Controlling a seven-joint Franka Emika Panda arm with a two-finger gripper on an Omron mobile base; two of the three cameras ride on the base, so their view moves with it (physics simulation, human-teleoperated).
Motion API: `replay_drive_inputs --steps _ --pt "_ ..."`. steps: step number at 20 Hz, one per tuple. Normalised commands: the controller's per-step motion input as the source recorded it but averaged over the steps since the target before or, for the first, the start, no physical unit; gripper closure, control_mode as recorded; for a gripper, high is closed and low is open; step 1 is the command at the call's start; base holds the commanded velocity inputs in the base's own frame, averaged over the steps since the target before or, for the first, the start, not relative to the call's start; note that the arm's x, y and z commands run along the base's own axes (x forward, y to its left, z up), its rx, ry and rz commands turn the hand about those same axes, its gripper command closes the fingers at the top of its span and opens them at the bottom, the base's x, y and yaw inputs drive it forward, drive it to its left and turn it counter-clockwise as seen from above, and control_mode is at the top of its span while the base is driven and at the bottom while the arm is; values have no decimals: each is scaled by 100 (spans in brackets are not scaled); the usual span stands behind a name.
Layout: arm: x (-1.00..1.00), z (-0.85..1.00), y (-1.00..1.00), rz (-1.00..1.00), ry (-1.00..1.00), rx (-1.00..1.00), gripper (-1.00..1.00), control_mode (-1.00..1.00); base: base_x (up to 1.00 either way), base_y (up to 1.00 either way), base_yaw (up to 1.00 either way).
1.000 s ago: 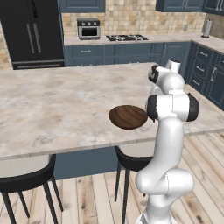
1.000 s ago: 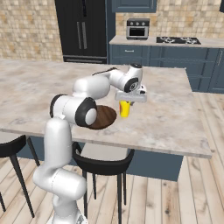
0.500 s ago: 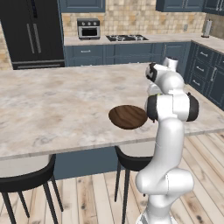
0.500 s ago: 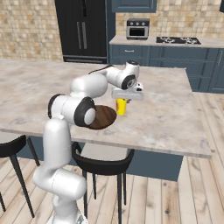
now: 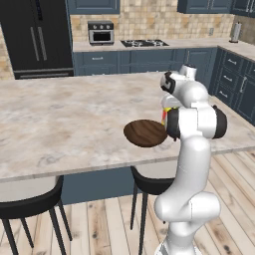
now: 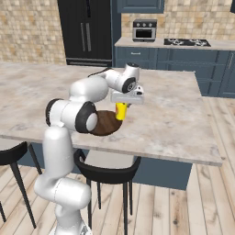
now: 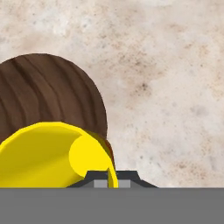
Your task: Place the cup inside the bowl on the dining table and move the bowl to any counter.
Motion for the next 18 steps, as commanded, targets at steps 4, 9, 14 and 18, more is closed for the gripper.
replay_drive_inputs --steps 4,9,14,18 --pt "-5 0 35 0 0 0 100 -100 0 0 0" --pt "-3 0 35 0 0 0 100 -100 0 0 0" --pt "0 0 34 0 0 0 100 -100 0 0 0" --pt "0 0 34 0 0 0 100 -100 0 0 0"
